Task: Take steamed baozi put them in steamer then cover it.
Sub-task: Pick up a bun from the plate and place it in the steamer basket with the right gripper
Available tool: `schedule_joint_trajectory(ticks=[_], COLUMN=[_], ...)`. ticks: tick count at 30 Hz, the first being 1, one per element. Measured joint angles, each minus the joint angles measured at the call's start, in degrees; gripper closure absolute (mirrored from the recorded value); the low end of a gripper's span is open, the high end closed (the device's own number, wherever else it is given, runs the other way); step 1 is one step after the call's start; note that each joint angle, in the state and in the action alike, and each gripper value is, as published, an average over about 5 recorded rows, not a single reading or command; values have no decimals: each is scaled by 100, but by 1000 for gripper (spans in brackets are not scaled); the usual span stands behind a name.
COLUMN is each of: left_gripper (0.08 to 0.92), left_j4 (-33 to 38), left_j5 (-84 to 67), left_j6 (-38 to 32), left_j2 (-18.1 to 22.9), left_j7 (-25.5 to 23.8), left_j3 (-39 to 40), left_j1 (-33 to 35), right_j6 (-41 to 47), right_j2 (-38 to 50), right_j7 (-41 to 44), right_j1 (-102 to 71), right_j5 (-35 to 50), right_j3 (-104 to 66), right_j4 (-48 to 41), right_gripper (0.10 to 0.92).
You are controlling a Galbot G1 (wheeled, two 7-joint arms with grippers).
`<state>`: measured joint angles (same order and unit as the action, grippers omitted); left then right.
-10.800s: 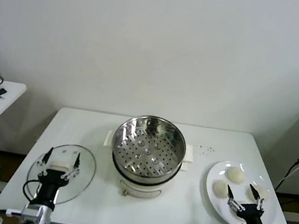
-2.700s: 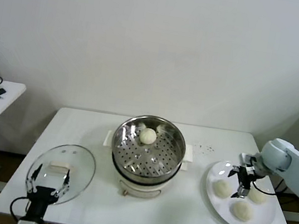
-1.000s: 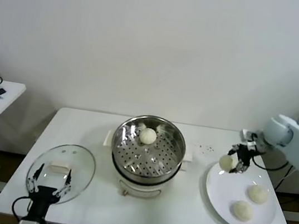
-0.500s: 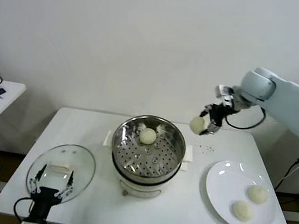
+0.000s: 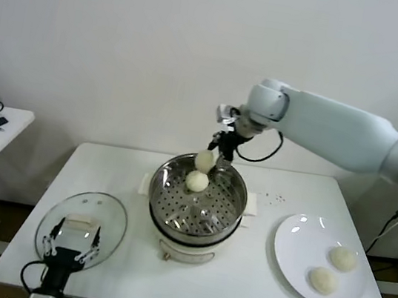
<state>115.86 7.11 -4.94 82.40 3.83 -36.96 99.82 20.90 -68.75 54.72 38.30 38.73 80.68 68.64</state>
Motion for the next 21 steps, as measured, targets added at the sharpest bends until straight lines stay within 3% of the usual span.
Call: schedule_joint_trajectory(ticks=[21], left_gripper=[177], left_j4=[-105], left_j5=[-15], left_j6=[-13], left_j2=[-12], left_j7=[6], left_j3=[0], left_j1=[-38], right_j6=[101], right_j2=[-650], right_j7=[-218], right_j1=[-471], right_j5=[165], right_j3=[374], right_j4=[0], right_gripper=[313])
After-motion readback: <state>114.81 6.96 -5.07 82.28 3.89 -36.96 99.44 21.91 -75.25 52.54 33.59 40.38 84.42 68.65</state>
